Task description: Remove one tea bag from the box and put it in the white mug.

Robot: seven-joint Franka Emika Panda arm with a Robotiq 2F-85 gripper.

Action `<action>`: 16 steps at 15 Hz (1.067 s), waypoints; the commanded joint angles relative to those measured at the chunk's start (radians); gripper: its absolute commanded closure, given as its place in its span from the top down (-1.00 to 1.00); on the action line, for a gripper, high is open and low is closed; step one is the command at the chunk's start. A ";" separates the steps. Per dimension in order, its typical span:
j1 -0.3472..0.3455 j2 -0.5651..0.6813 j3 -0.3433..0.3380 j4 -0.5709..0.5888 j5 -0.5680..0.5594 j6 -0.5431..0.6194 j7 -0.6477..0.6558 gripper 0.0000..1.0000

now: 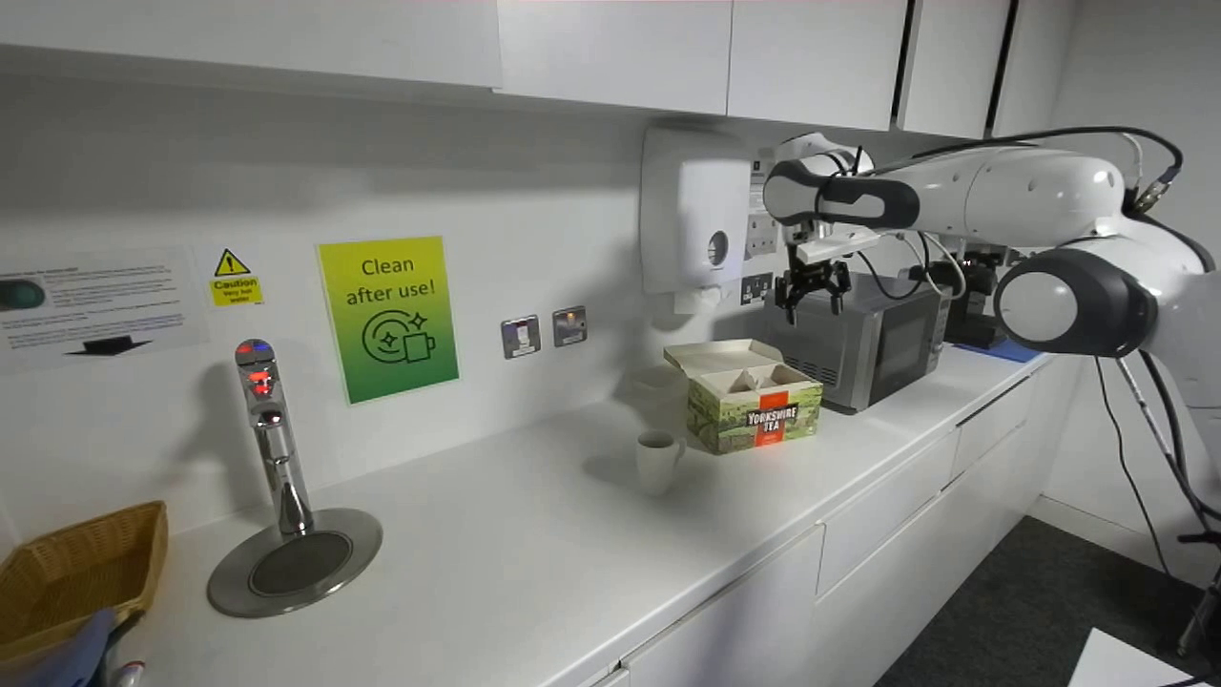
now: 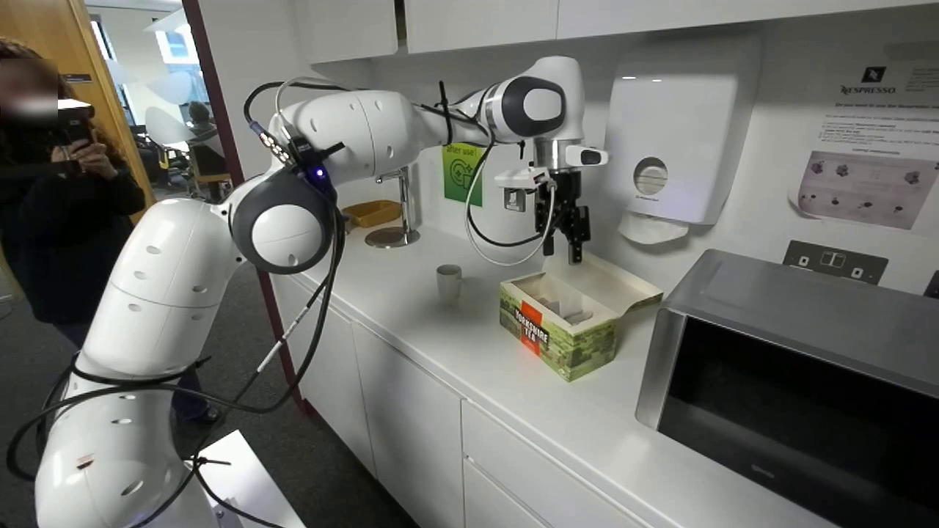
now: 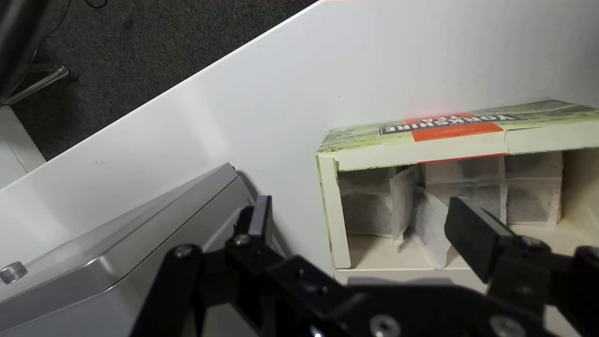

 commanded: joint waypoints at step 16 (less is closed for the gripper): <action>0.002 0.017 0.008 0.000 0.007 -0.003 -0.011 1.00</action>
